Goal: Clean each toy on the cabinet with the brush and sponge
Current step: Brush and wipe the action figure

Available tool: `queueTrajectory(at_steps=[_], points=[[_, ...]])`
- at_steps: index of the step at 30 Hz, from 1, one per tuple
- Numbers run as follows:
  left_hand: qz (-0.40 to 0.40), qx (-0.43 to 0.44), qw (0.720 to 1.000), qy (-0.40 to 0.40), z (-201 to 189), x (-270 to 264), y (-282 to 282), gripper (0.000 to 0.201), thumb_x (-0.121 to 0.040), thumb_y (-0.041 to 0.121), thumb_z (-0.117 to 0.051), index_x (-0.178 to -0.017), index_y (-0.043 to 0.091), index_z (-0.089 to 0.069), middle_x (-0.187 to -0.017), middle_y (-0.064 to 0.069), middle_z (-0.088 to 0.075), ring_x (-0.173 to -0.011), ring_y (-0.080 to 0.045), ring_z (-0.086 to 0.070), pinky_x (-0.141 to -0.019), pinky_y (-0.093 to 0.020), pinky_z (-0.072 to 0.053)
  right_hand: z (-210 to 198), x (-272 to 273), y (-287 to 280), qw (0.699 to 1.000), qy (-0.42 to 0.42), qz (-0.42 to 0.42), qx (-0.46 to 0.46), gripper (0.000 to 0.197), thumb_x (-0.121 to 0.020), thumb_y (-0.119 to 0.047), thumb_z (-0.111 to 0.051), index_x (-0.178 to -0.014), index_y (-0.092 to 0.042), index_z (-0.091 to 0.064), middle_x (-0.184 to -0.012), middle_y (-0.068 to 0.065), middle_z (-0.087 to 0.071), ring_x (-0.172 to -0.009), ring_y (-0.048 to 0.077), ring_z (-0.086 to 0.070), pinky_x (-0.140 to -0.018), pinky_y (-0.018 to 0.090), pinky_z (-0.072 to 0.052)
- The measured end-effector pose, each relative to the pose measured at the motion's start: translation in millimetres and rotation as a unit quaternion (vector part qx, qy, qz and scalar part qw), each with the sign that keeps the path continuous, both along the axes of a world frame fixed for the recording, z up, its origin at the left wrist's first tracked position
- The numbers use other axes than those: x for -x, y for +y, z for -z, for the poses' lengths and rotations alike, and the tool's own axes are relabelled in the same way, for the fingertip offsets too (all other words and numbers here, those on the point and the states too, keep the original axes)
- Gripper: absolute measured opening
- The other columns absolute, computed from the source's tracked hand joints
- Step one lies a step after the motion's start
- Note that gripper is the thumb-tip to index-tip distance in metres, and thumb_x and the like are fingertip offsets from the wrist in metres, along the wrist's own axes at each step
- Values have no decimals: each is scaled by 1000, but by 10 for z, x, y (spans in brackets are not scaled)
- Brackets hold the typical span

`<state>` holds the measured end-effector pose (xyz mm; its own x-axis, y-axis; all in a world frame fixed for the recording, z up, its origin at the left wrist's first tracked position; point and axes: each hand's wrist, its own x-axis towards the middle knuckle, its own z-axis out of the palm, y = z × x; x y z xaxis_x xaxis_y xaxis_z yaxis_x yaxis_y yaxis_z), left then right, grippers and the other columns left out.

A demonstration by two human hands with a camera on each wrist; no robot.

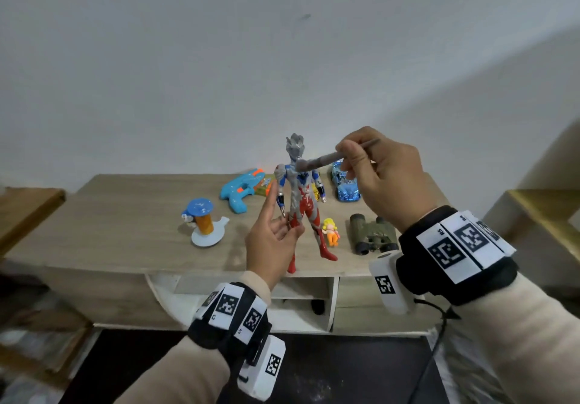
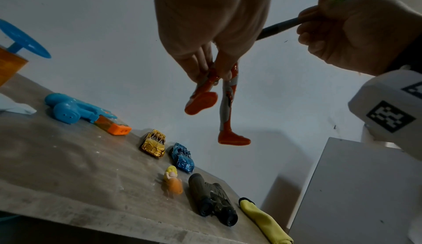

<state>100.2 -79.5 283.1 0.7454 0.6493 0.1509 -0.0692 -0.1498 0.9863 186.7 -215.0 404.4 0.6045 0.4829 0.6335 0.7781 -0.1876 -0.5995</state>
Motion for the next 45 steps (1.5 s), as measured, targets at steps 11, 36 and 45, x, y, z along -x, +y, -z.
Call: queueTrajectory(at_steps=[11,36,45], points=[[9,-42,999,2,-36,142,179,87,-83,2,-69,-143,47,-23,-97,19,-68,-93,14,-62,-90,-10,-46,176,262,325,998,-47,-28,-14,24,-94,-25,-47,-81,-11,-63,-51,-18,-55,-45,20,-56,-47,28,-43],[74,9,997,-15,-43,100,353,88,-84,7,-69,-146,41,-18,-93,15,-70,-92,16,-60,-76,-3,-46,226,317,304,996,-80,24,-26,33,-95,-26,-42,-74,-6,-59,-49,-19,-51,-48,10,-53,-46,10,-36],[112,25,993,-26,-31,-14,421,85,-85,2,-65,-144,45,-20,-114,-1,-70,-106,-4,-65,-92,-19,-48,219,229,284,992,-99,54,-53,34,-94,-22,-44,-69,-3,-57,-39,-21,-37,-46,2,-51,-44,8,-32]])
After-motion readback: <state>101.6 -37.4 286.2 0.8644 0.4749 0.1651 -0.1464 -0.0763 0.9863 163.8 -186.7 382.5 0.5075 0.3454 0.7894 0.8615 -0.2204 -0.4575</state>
